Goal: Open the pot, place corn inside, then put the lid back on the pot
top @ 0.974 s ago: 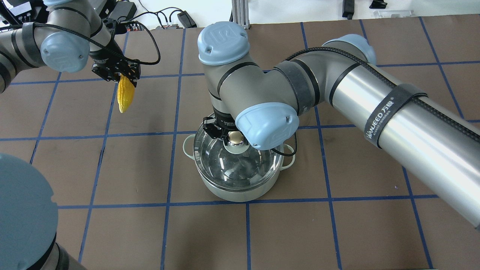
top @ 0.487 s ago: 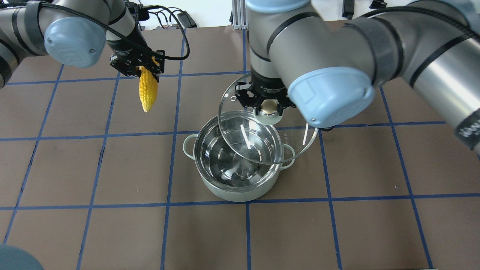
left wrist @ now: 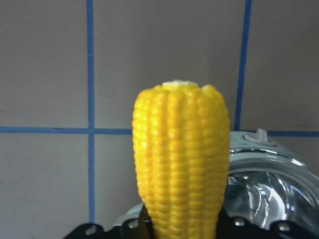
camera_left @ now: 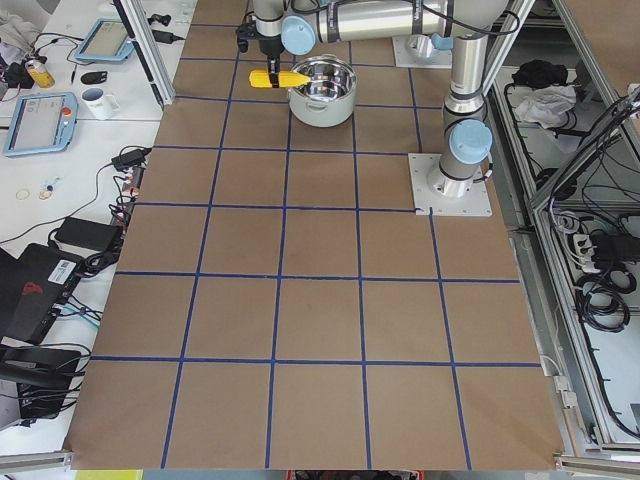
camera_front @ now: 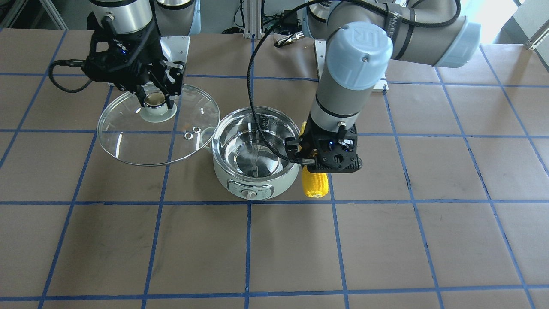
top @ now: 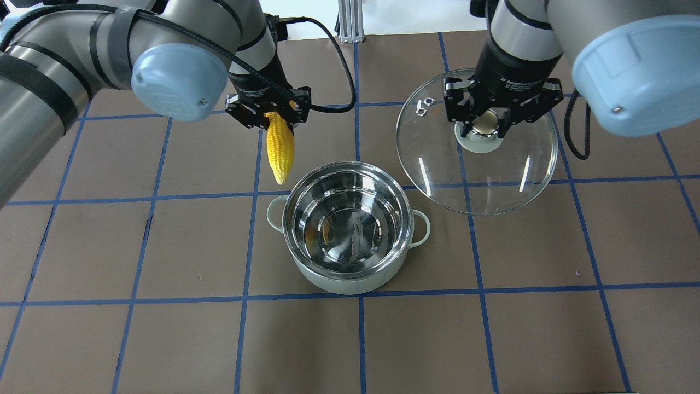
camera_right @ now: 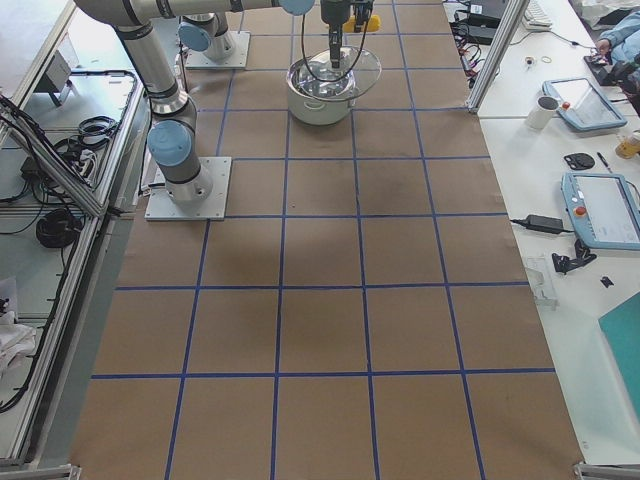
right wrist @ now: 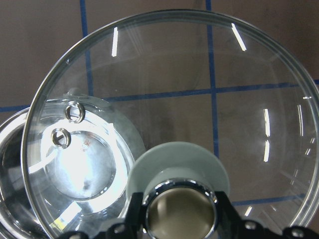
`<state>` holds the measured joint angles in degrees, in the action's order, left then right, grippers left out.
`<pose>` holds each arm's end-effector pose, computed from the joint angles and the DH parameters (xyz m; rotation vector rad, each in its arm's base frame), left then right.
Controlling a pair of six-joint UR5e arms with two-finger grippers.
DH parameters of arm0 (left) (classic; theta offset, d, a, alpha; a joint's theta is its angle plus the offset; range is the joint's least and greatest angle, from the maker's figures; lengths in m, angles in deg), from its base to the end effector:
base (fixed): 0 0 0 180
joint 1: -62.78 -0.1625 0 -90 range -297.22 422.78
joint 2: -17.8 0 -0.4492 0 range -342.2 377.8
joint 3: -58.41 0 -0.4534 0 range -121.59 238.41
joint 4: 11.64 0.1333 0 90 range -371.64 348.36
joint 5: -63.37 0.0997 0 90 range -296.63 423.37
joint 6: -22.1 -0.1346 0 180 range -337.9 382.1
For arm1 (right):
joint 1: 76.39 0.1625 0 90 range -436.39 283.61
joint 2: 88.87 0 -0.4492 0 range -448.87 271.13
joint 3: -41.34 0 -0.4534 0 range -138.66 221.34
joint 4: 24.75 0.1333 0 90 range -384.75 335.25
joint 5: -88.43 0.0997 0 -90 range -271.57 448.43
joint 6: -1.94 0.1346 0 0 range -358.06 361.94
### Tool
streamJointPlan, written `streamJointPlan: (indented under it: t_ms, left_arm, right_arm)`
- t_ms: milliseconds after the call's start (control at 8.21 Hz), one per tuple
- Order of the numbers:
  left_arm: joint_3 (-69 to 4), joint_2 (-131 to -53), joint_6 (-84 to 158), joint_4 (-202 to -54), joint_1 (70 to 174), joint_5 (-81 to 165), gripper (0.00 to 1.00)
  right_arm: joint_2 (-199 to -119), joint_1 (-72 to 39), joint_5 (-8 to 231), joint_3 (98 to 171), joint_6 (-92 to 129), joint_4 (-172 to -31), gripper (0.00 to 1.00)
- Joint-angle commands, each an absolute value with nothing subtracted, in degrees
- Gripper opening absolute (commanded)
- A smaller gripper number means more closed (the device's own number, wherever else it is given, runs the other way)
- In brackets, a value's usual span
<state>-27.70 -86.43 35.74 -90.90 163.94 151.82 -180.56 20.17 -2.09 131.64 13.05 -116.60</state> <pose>-0.2615 -0.6182 0.3827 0.0672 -3.1129 0.0016 0.1937 -0.5285 0.4938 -0.1250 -3.1375 0.0899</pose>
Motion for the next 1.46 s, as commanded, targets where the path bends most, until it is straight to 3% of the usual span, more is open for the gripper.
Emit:
streamJointPlan:
  t_ms: [0, 487, 974, 1218, 1340]
  left_arm:
    - [-30.4, -85.7, 40.1, -91.4, 172.5, 151.2, 0.00]
    - [-36.7, -85.7, 40.1, -91.4, 173.8, 150.2, 0.00]
    - [-37.2, -87.6, 40.6, -90.7, 174.0, 149.8, 0.00]
    - [-37.1, -87.6, 40.7, -90.5, 174.1, 149.3, 0.25]
    - [-37.1, -87.7, 40.7, -90.5, 174.1, 149.4, 0.64]
  right_arm:
    - [-181.6, 17.0, -2.4, 131.7, 9.4, -115.3, 0.23]
    - [-181.6, 17.0, -2.0, 131.7, 9.3, -114.8, 0.22]
    - [-181.6, 17.0, -2.0, 131.7, 9.3, -114.4, 0.22]
    - [-181.6, 17.0, -1.9, 131.7, 9.3, -114.4, 0.22]
    - [-181.6, 17.0, -1.9, 131.7, 9.3, -114.4, 0.22]
